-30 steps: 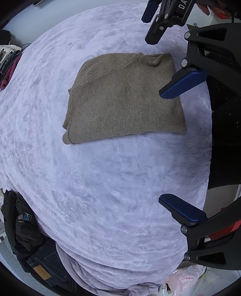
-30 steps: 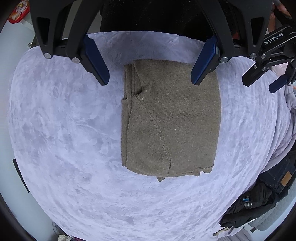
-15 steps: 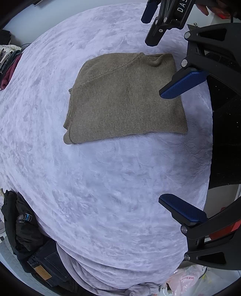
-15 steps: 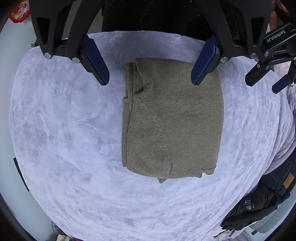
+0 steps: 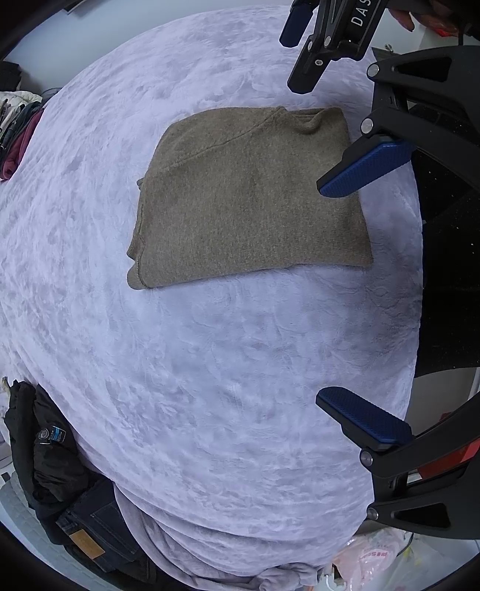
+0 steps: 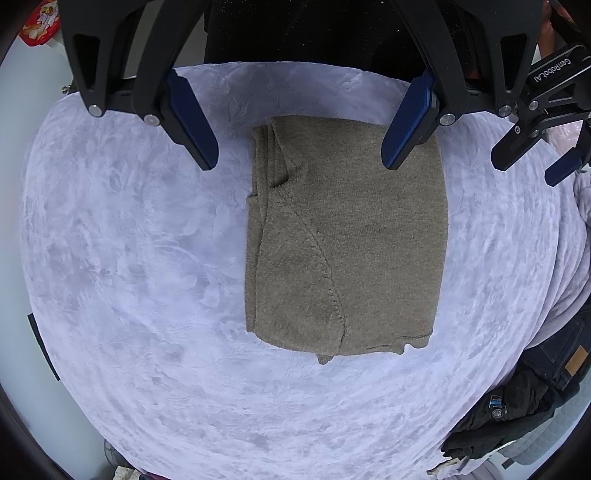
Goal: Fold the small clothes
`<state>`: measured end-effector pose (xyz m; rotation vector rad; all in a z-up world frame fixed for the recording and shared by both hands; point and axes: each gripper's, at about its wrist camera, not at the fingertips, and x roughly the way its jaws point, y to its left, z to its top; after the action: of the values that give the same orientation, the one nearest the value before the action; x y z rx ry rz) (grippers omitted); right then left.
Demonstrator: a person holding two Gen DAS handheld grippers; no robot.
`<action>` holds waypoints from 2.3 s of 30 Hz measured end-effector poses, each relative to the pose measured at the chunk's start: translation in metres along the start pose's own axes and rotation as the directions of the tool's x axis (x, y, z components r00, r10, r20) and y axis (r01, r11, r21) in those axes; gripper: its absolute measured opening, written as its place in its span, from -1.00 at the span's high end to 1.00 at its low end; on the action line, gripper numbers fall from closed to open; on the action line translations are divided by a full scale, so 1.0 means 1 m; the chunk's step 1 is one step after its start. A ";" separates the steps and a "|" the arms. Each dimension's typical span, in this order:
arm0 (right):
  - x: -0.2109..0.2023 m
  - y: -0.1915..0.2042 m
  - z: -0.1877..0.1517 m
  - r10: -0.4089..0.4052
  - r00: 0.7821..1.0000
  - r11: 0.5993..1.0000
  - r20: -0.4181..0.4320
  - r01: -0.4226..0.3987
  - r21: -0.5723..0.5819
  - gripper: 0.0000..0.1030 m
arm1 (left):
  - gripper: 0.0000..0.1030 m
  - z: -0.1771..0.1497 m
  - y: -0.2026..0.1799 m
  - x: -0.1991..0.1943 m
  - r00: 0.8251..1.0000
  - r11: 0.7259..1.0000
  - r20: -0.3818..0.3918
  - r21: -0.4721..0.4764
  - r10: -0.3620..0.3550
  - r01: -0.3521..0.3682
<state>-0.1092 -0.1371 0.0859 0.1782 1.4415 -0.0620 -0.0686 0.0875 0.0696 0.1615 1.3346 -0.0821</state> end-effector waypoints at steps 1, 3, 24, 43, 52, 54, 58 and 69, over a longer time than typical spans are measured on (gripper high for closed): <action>0.000 0.000 0.000 -0.001 1.000 1.000 0.000 0.001 0.000 -0.78 | -1.00 0.000 0.000 -0.001 1.000 1.000 0.002 -0.001 0.000 0.000; 0.000 0.000 0.000 0.000 1.000 1.000 0.000 0.000 -0.001 -0.78 | -1.00 -0.001 -0.001 -0.002 1.000 1.000 0.004 -0.003 0.000 0.000; -0.001 0.001 0.001 -0.006 1.000 1.000 0.000 0.006 -0.002 -0.78 | -1.00 -0.001 0.002 -0.001 1.000 1.000 0.006 -0.001 -0.001 0.001; -0.003 -0.002 0.001 -0.014 1.000 1.000 0.002 0.014 -0.001 -0.78 | -1.00 -0.003 -0.003 0.000 1.000 1.000 0.009 -0.002 0.007 -0.007; -0.002 0.001 0.001 -0.014 1.000 1.000 0.001 0.014 0.000 -0.78 | -1.00 -0.004 0.002 0.000 1.000 1.000 0.014 -0.022 0.018 -0.017; -0.002 0.001 0.001 -0.015 1.000 1.000 0.001 0.015 -0.001 -0.78 | -1.00 -0.004 0.003 0.000 1.000 1.000 0.014 -0.025 0.019 -0.019; -0.002 -0.001 0.002 -0.015 1.000 1.000 -0.002 0.015 -0.008 -0.78 | -1.00 -0.005 0.004 0.002 1.000 0.999 0.009 -0.025 0.020 -0.019; 0.000 0.007 0.000 -0.020 1.000 1.000 -0.007 0.020 -0.017 -0.78 | -1.00 -0.004 0.005 0.001 1.000 1.000 0.024 -0.019 0.017 -0.017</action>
<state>-0.1083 -0.1300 0.0865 0.1505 1.4506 -0.0658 -0.0714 0.0928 0.0677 0.1553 1.3098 -0.0571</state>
